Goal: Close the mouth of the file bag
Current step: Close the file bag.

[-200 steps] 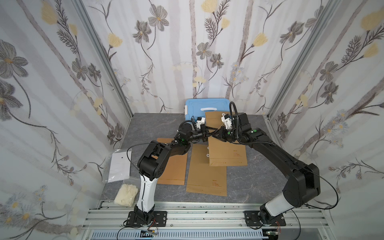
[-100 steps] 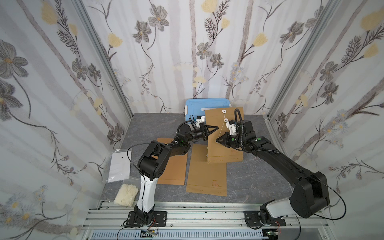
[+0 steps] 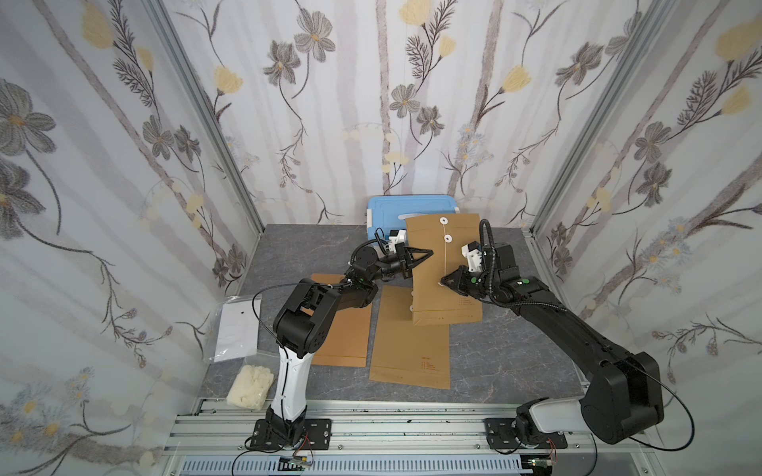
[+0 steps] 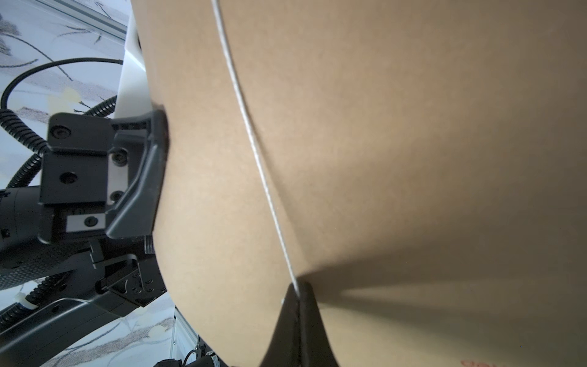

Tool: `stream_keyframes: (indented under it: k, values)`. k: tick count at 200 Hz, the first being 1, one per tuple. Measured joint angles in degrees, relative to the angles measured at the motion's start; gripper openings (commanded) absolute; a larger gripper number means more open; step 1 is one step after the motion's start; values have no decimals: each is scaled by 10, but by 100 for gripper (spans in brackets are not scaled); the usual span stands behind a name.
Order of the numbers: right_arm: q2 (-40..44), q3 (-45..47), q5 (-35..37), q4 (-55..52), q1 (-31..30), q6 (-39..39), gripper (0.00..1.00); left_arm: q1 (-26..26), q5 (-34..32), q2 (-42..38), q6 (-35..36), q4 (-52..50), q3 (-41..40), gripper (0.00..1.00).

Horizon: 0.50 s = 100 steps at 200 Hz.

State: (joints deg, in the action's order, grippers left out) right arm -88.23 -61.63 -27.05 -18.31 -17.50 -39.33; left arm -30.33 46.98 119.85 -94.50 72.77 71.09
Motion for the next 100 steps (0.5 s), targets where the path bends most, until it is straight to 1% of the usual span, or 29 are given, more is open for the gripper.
stream_keyframes:
  k: [36,64,100]
  values:
    - [9,12,-3,-5,40,12,0,3,3,0,-3,5,-2,0]
    - [13,7,-14,-19,72,29,0,8,13,-9,9,-11,-10,0]
    - [-4,-16,-60,-46,114,45,0,8,24,-22,27,-27,-21,0]
